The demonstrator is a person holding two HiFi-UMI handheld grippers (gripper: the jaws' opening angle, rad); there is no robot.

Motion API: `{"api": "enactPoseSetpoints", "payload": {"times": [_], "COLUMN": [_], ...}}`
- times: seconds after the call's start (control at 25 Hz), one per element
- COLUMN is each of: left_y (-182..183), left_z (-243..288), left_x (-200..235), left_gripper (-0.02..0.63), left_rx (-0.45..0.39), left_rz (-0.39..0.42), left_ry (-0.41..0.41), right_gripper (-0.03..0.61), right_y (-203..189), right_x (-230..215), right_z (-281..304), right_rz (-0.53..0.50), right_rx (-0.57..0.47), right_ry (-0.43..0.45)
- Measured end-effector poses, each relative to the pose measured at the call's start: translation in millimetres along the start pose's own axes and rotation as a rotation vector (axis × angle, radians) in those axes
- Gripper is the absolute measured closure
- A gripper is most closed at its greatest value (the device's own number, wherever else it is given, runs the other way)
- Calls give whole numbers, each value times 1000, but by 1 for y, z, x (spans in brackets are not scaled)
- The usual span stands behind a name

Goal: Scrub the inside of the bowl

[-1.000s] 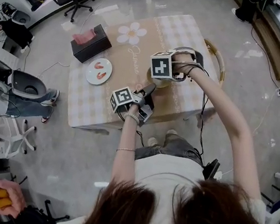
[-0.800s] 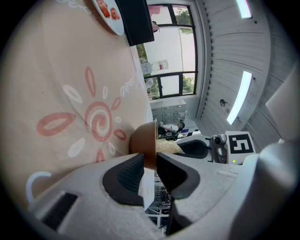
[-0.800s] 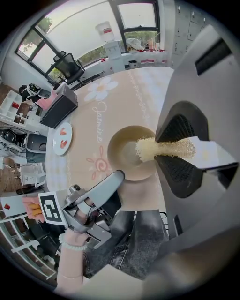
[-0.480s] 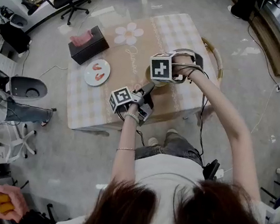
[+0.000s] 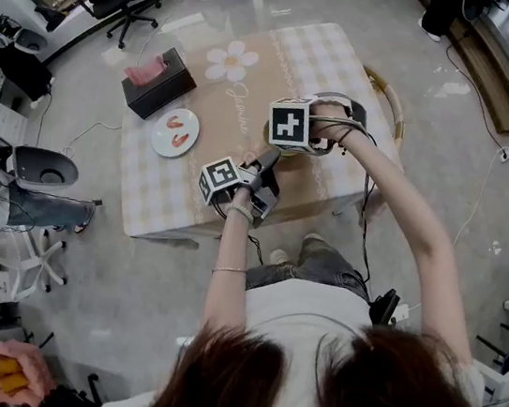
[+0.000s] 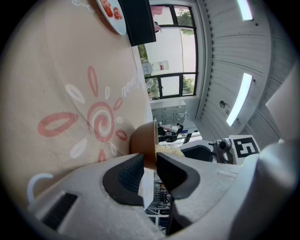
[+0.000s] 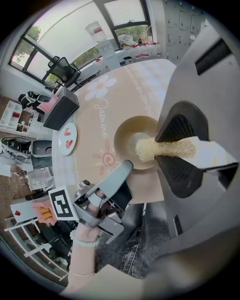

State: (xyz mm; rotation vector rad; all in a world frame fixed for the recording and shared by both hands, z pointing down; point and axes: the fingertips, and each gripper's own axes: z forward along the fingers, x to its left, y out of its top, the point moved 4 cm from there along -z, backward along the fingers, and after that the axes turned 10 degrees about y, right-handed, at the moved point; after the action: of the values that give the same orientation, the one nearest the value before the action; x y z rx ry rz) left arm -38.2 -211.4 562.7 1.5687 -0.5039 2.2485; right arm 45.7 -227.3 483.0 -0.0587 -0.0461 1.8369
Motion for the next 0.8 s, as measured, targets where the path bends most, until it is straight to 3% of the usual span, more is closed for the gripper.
{"api": "enactPoseSetpoints", "payload": {"times": [0.8], "left_y": [-4], "left_z": [-5], "left_x": [-5], "left_gripper": [522], "left_rx": [27], "left_rz": [56], "left_ry": [-15], "right_gripper": [500], "right_y": [14], "right_x": [11], "right_z": [0], "right_rz": [64], "right_rx": [-70], "right_ry": [36]}}
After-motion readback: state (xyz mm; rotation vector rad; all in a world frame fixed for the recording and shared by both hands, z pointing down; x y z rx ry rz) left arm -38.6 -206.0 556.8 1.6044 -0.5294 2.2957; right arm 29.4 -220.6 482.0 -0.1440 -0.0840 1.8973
